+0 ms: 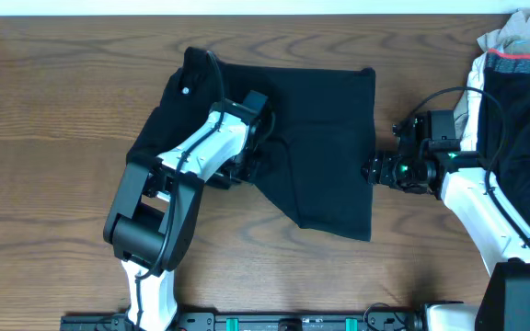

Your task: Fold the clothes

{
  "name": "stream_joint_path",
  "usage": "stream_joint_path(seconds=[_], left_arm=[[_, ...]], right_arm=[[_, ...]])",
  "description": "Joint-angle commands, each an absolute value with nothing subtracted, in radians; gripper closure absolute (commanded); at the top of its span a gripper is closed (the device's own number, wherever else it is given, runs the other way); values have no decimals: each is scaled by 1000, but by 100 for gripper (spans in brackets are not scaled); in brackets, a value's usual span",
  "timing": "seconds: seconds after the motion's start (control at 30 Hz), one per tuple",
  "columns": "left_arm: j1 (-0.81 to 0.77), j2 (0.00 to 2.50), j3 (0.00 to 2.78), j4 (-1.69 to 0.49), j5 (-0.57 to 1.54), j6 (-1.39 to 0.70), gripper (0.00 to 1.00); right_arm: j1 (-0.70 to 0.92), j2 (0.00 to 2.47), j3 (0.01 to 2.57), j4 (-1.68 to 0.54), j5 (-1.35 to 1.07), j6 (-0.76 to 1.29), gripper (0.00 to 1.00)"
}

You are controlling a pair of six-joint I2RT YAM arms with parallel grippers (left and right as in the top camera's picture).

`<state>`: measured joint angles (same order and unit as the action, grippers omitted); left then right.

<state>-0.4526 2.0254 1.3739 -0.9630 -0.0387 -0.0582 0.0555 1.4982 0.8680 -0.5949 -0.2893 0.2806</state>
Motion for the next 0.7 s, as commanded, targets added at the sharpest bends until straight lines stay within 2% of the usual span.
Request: stream_joint_path(seconds=[0.0,0.33,0.57,0.67], left_arm=[[-451,1969,1411,-1036,-80,-88,94],[-410,1737,1441,-1354,-80,-132,93],[-336,1717,1440,-1490,-80,-137,92],[-302,1717,1440,-1524,-80,-137,92]], right_arm=[[44,1500,868,-598,-297,291,27],[46,1500,868,-631,-297,291,28],[54,1500,868,-693,-296,304,31],[54,1507,867,-740,-295,339,35]])
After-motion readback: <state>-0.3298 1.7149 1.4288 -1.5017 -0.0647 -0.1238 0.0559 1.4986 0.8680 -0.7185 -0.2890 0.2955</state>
